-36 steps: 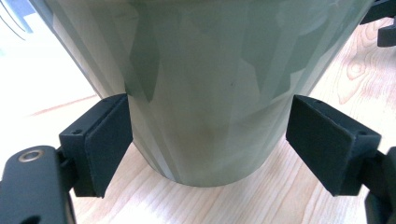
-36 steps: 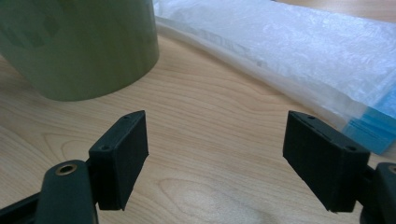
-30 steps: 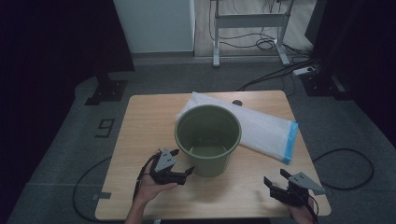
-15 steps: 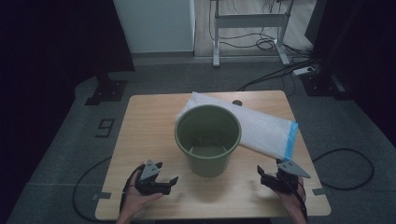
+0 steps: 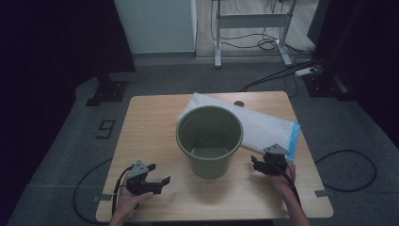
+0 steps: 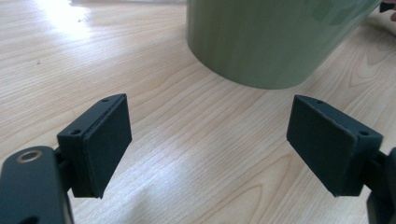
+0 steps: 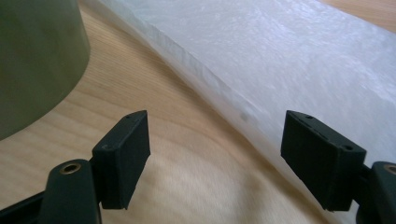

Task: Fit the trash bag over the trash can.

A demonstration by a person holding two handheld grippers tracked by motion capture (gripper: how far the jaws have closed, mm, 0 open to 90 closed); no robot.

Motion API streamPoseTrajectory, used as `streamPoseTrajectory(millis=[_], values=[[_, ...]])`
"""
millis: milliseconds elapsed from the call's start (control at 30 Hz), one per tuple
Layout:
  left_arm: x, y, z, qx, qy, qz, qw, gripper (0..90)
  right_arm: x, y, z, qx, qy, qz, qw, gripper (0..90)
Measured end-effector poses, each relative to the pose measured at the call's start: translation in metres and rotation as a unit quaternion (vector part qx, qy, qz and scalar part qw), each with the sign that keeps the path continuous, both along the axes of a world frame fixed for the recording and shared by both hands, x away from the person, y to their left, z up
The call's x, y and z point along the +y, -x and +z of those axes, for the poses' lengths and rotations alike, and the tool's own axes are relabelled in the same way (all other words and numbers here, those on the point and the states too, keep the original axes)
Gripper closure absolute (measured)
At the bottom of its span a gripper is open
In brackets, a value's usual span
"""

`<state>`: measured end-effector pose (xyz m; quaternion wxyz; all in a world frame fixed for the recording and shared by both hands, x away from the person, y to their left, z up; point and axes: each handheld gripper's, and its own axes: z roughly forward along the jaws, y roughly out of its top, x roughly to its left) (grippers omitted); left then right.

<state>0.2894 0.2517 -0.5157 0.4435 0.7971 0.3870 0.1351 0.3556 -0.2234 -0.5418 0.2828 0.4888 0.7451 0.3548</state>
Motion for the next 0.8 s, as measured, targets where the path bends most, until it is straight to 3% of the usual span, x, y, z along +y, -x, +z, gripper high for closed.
streamPoseTrajectory(millis=[233, 400, 433, 767, 800], values=[[0.0, -0.002, -0.009, 0.01, -0.023, 0.0, 0.9997, 14.0, 0.016, -0.028, 0.001, 0.005, 0.018, -0.006, 0.9998, 24.3], [-0.001, -0.001, -0.01, 0.01, -0.027, -0.004, 0.9996, 14.0, 0.02, -0.042, 0.0, 0.019, 0.008, -0.008, 0.9997, 28.2], [-0.002, -0.002, -0.011, 0.01, -0.027, -0.004, 0.9996, 14.0, 0.02, -0.045, 0.001, 0.02, -0.002, -0.016, 0.9997, 34.9], [0.009, 0.0, -0.008, 0.008, -0.012, 0.01, 0.9998, 14.0, 0.017, -0.047, -0.006, 0.044, -0.013, -0.005, 0.9989, 52.5], [0.01, 0.0, -0.009, 0.01, -0.011, 0.012, 0.9998, 14.0, 0.016, -0.048, -0.008, 0.051, -0.017, -0.007, 0.9985, 58.9]])
